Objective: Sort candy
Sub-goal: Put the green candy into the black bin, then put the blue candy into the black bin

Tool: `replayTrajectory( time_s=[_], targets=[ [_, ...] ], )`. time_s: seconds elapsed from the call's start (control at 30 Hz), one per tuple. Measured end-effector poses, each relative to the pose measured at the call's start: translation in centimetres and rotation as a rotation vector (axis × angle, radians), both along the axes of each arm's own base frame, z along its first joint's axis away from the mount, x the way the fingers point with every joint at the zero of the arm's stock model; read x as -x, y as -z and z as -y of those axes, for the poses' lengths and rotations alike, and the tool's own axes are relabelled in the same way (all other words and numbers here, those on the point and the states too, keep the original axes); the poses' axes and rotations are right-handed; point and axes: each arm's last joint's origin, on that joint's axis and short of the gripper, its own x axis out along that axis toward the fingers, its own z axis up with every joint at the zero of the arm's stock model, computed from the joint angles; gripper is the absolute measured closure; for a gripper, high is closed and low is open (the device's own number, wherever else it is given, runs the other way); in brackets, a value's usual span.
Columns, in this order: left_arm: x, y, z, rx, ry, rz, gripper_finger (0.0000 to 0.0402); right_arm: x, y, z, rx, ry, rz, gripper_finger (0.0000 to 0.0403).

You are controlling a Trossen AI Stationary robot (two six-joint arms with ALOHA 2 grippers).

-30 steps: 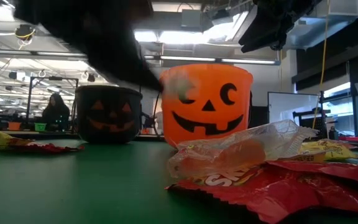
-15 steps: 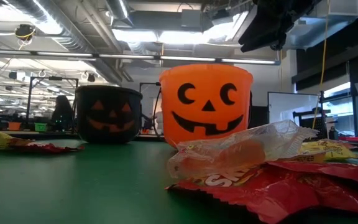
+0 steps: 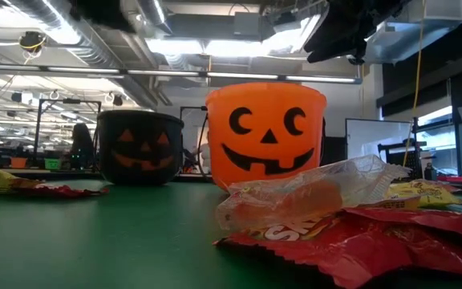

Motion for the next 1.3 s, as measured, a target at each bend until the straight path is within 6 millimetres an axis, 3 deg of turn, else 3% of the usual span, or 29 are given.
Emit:
replayTrajectory(
  time_s=[0.27, 0.43, 1.0, 1.3],
  targets=[
    [-0.1, 3.8, -4.0, 0.314, -0.097, -0.204, 0.0401, 0.0, 0.0, 0.0, 0.000, 0.000, 0.004, 0.0226],
    [-1.0, 5.0, -5.3, 0.462, -0.005, -0.239, 0.0401, 0.0, 0.0, 0.0, 0.000, 0.000, 0.005, 0.0226],
    [-1.5, 4.9, -6.0, 0.390, -0.082, -0.220, 0.0344, 0.0, 0.0, 0.0, 0.000, 0.000, 0.005, 0.0226],
    [-1.6, 4.8, -5.9, 0.422, -0.017, -0.234, 0.0262, 0.0, 0.0, 0.0, 0.000, 0.000, 0.005, 0.0226]
  ],
)
